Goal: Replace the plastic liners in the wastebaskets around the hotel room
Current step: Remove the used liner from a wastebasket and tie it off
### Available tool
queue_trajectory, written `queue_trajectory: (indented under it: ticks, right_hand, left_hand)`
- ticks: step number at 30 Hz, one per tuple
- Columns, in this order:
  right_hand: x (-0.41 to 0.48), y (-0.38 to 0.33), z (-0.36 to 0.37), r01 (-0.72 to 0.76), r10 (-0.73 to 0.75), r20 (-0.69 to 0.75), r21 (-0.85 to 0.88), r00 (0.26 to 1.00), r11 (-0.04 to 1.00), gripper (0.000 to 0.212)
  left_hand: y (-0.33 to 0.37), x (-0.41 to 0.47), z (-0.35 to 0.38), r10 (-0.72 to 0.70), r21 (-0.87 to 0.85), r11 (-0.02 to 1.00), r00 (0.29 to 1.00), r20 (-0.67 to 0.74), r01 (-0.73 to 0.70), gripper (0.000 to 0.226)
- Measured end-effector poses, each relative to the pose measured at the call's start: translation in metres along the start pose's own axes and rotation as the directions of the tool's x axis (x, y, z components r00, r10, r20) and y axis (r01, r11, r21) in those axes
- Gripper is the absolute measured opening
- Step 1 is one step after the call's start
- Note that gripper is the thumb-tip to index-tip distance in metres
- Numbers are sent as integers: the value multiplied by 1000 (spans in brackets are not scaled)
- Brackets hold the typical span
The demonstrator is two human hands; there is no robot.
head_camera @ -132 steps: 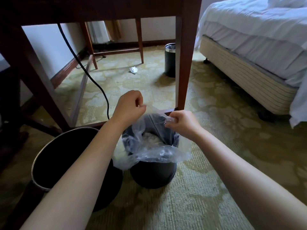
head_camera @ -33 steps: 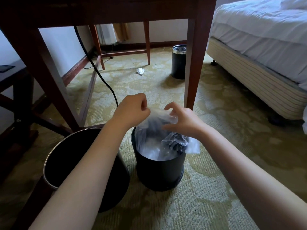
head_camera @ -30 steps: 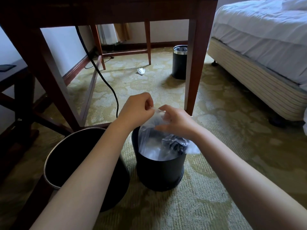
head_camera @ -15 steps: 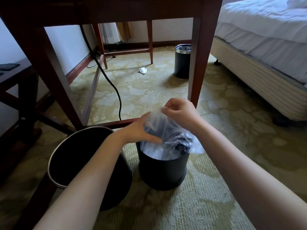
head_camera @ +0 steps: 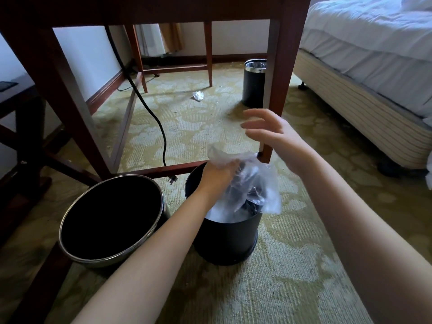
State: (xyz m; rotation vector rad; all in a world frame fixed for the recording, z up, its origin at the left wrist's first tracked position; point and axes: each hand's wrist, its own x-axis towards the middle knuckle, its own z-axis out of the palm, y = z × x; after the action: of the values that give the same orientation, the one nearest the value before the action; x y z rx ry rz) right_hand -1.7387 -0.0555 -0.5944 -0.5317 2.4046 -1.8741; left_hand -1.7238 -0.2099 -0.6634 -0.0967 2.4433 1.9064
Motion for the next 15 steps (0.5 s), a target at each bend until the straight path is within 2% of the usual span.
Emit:
queue_trajectory:
  ticks: [2,4,6,7,8,10,12,15]
  right_hand:
    - [-3,15,-10,-112,114,97,-24,989,993,74]
    - [-6,28,-9,-159,193,169,-193,967,968,92]
    - [-9,37,1,-156,249,221,-369,943,916,95]
    - [-9,43,8,-155,271,224,-429,936,890,86]
    - [-9,48,16,-154,283,203,-487,938,860,68]
    - [-9,55,32,-129,266,123,-638,956,759,31]
    - [-8,64,48,-96,256,108,-735,961,672,26]
    - [-10,78,65,-133,341,119,-764,933,632,30]
  left_hand:
    - [-4,0,-5,-19,15,1000,999,-26,19,21]
    - [-8,0,-10,32,44,999,999,-6,-32,21]
    - [-10,-2,-15,90,32,995,996,26,-90,22]
    - [-9,-3,-16,108,11,994,993,44,-108,21]
    - [-9,-3,-18,131,-12,991,990,55,-131,26]
    - [-9,-2,-19,150,-36,988,988,42,-148,54]
    - [-8,0,-17,158,-32,987,987,13,-158,45]
    - [-1,-2,-7,120,-100,988,992,41,-116,52]
